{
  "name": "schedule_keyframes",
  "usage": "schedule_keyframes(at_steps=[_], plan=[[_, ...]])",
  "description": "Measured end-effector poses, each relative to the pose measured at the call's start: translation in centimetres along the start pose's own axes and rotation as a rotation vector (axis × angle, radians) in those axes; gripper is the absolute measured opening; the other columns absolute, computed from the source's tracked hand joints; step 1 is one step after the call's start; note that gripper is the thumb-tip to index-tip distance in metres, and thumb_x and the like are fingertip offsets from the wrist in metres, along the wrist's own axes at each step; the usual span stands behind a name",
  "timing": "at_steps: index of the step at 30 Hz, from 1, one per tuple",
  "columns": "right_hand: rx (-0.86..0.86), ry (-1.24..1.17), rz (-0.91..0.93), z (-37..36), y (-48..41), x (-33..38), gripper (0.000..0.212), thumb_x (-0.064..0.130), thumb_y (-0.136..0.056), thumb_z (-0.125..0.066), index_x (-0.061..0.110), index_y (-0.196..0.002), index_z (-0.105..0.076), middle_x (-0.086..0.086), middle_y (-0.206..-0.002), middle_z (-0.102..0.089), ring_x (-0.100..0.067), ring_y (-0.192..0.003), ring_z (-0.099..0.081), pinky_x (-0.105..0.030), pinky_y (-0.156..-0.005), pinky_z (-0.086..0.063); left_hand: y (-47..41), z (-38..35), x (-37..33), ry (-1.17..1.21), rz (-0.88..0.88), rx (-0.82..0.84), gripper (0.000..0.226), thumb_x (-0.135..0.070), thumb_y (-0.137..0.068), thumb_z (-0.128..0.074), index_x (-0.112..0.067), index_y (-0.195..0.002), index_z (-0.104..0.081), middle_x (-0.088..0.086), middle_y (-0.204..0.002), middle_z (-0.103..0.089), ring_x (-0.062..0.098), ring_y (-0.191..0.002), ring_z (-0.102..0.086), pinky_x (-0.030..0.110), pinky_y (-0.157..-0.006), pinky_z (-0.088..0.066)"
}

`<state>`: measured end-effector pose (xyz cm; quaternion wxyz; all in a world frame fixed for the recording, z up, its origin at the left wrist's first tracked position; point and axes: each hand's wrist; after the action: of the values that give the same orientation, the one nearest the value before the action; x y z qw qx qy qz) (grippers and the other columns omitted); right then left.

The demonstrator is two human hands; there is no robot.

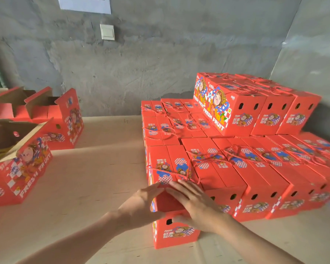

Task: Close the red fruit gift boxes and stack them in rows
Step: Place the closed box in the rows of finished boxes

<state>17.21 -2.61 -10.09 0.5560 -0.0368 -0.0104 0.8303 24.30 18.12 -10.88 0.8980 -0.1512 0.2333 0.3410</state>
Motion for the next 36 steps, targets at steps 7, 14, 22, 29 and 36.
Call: schedule_keyframes(at_steps=[7,14,22,29,36], plan=[[-0.027,0.043,-0.013,-0.4,-2.6,-1.5,0.077,0.071,-0.083,-0.035,0.025,-0.145,-0.036,0.003,-0.150,-0.036,-0.021,-0.139,-0.033,-0.036,-0.114,-0.026,-1.8,-0.3,1.4,-0.072,0.056,0.058,0.072,-0.037,-0.090,-0.057,-0.013,-0.149,-0.024,0.001,-0.159,-0.004,0.012,-0.144,-0.018,0.018,-0.114,-0.015],[-0.076,-0.147,-0.088,-0.8,-6.0,-1.3,0.082,0.067,-0.080,-0.046,0.027,-0.148,-0.022,0.007,-0.157,-0.014,-0.016,-0.146,-0.004,-0.043,-0.118,0.002,-3.6,1.3,2.1,-0.005,0.095,0.079,0.066,-0.030,-0.091,-0.059,-0.014,-0.147,-0.029,0.002,-0.158,-0.012,0.012,-0.143,-0.021,0.014,-0.109,-0.014],[-0.057,-0.490,-0.157,0.2,-7.4,-1.4,0.059,0.040,-0.086,-0.060,0.027,-0.141,-0.043,0.011,-0.150,-0.033,-0.005,-0.140,-0.020,-0.022,-0.112,-0.009,-3.2,1.2,2.5,-0.098,0.194,0.104,0.073,-0.022,-0.092,-0.056,-0.032,-0.149,-0.013,-0.009,-0.153,-0.028,0.018,-0.135,-0.037,0.036,-0.109,-0.032],[-0.265,-0.226,-0.231,-1.2,-8.9,0.1,0.033,0.027,-0.097,-0.042,0.021,-0.128,-0.054,0.003,-0.123,-0.047,-0.016,-0.118,-0.043,-0.028,-0.103,-0.029,1.6,1.4,4.1,-0.023,0.161,0.157,0.062,-0.029,-0.096,-0.050,-0.035,-0.149,-0.018,-0.020,-0.156,0.010,0.006,-0.139,-0.021,0.032,-0.115,-0.024],[0.124,0.091,-0.383,2.7,-14.4,3.7,0.040,0.014,-0.084,-0.042,0.021,-0.123,-0.049,-0.004,-0.134,-0.044,-0.025,-0.126,-0.040,-0.042,-0.105,-0.029,11.7,10.1,12.0,-0.172,0.425,0.174,0.033,-0.034,-0.096,-0.049,-0.028,-0.128,-0.056,-0.012,-0.133,-0.054,0.006,-0.118,-0.053,0.013,-0.093,-0.038]])
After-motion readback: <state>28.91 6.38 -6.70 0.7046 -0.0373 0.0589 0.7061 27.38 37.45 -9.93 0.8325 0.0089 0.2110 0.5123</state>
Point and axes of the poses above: each hand's wrist, its own y-axis away from the middle knuckle, its own z-axis out of the back of the hand, x = y × z
